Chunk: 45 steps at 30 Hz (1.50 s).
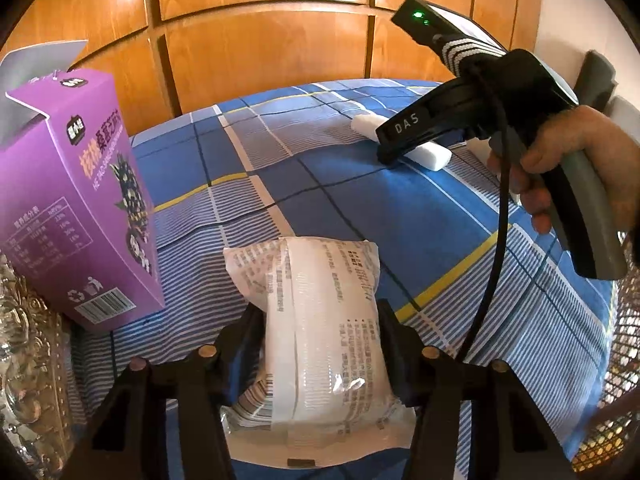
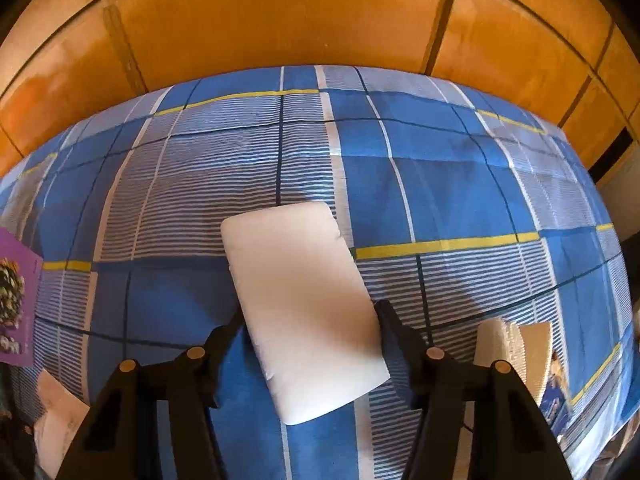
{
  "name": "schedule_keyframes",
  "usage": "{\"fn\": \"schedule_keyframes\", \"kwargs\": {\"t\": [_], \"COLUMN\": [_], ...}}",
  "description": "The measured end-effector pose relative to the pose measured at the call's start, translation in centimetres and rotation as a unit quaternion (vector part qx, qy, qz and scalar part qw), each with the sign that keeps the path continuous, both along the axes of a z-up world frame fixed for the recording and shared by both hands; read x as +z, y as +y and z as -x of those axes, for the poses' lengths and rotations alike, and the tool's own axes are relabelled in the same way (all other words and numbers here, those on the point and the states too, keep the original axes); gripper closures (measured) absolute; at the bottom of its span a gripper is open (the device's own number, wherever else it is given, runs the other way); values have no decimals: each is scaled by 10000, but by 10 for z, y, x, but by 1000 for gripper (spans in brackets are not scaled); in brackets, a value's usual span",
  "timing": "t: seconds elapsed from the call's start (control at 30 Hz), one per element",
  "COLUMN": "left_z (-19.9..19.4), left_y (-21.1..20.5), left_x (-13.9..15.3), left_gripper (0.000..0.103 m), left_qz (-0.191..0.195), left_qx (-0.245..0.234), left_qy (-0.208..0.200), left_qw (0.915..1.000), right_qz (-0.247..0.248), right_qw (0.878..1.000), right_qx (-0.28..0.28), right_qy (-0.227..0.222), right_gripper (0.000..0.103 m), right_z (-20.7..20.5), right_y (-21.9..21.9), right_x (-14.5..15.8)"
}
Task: Organize soft objects
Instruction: 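Grasp the white rectangular pad on the bed with the right tool, then carry the white packet with the left tool over the gold tray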
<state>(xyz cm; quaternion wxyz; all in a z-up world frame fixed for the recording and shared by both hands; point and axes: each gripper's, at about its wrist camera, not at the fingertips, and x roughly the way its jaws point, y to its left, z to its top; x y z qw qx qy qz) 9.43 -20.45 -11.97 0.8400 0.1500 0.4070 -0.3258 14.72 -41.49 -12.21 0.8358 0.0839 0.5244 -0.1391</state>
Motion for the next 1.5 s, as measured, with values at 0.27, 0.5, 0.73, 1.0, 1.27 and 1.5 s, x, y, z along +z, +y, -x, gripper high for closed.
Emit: {"fn": "schedule_keyframes", "kwargs": {"t": [0.27,0.5,0.73,1.0,1.27,1.5], "left_z": [-27,-44,-90,-156,-174,-136], "left_y": [-15,-32,-38,-5,119,237], "left_x": [18,62,122,170,189,173], "left_gripper": [55,55,55,55,55,55], "left_qz": [150,216,418,214,128,238], "left_qx": [253,338,694,1489,2439,3143], "left_qy": [400,59,-87,-377,-719,-646], "left_qw": [9988,9992,9967,9879,9671,9468], "right_qz": [132,110,149,192,309,525], "right_qw": [9999,9999,9998,9997,9993,9982], "right_qx": [81,79,84,125,189,285], "right_qy": [-5,16,37,45,40,-8], "right_gripper": [42,42,42,42,42,43], "right_z": [1,1,-1,-1,-1,0], "right_y": [2,2,3,3,6,12], "right_x": [-1,-1,-1,-1,0,0]}}
